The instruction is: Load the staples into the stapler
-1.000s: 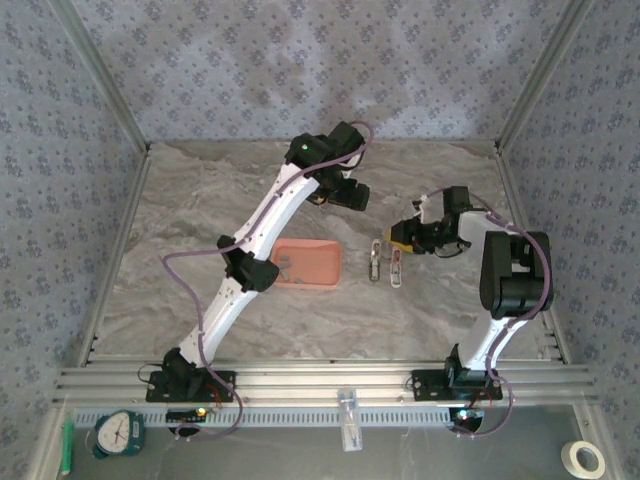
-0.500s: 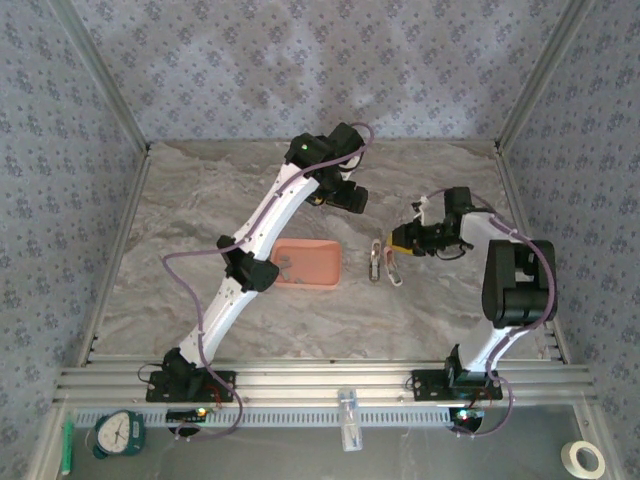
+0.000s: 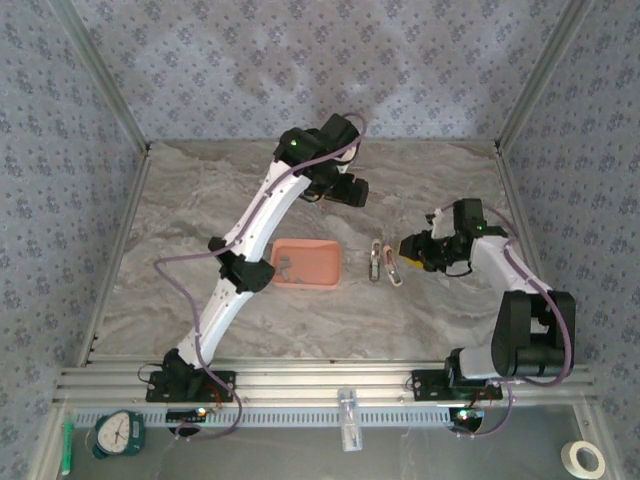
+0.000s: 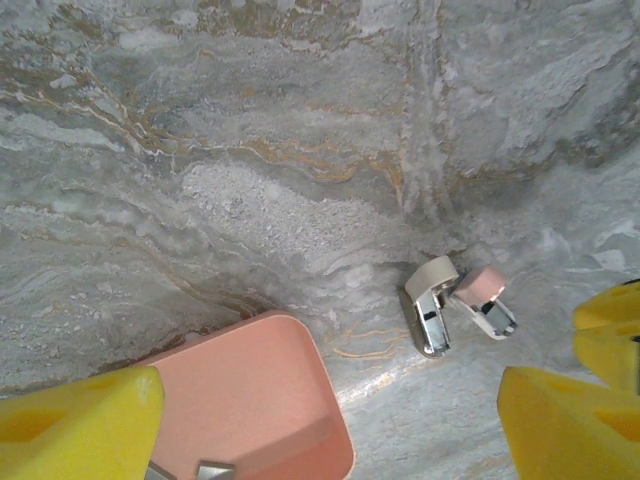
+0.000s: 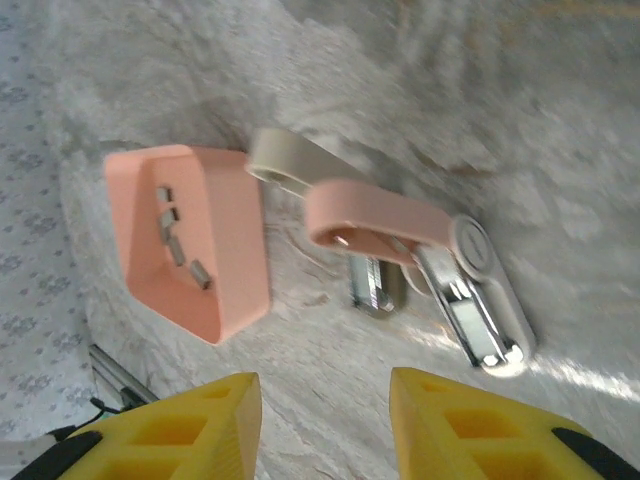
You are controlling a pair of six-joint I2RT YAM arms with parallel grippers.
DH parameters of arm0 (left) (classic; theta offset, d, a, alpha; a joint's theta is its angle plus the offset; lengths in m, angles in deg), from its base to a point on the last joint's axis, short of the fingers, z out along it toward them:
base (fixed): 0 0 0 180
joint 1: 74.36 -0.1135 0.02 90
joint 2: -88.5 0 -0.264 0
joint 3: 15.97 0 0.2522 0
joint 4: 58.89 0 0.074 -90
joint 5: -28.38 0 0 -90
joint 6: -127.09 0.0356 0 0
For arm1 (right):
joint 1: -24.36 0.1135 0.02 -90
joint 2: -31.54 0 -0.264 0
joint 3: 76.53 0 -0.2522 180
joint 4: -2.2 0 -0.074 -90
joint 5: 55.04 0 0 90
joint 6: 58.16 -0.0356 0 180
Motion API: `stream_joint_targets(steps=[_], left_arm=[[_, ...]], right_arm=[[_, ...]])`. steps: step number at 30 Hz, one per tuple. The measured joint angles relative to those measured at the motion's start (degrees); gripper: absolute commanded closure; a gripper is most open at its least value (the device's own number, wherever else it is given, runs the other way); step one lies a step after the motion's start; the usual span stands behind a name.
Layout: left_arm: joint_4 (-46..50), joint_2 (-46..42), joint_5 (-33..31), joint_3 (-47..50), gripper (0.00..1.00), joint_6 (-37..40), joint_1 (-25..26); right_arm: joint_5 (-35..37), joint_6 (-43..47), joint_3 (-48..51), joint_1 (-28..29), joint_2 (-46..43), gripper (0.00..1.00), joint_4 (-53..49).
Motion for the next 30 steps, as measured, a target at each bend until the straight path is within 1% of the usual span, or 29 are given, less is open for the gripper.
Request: stream_joint_targets(steps=[5,9,15,18,20,22,26,28,30], left_arm=[[-0.04,-2.75,-0.63,0.66,0.14,-1.79,0.72],[0.0,-7.45,-2.8,6.86,0.14,-3.28,1.95],[0.0,-17.66,-7.19,21.81,0.12,-6.16,3.78],[-0.11,-23.87,-9.16,31.12,0.12,-6.6,3.89],[-1.44,-28.89,-9.38,40.04,0.13,-6.58,3.52],[-4.61,-33.33,-8.81,48.87,0.13,-6.71,2.91],[-16.76,-40.7,-4.61,66.9,0.15,-7.28,1.22],[-22.69,-41.86,-2.14,72.32,0.15,-7.45,0.46],[-28.13,-41.64,0.33,75.03,0.16,-7.54,0.11]], right_arm=[[3.56,-6.01,5.33,0.0,-3.82,0.6,-0.37],[4.7,-9.38,7.85,0.0,-5.6,0.6,0.11],[6.27,-12.17,9.73,0.5,-5.77,0.6,1.62],[7.23,-13.07,9.77,0.87,-5.77,0.6,2.91],[7.8,-13.7,9.94,1.27,-5.77,0.6,3.89],[8.5,-14.53,10.12,1.75,-5.77,0.6,4.5],[9.53,-16.59,10.91,2.64,-5.77,0.6,6.36],[9.94,-17.57,11.21,2.78,-5.73,0.6,6.69],[10.27,-18.4,11.34,2.78,-5.49,0.6,7.1]])
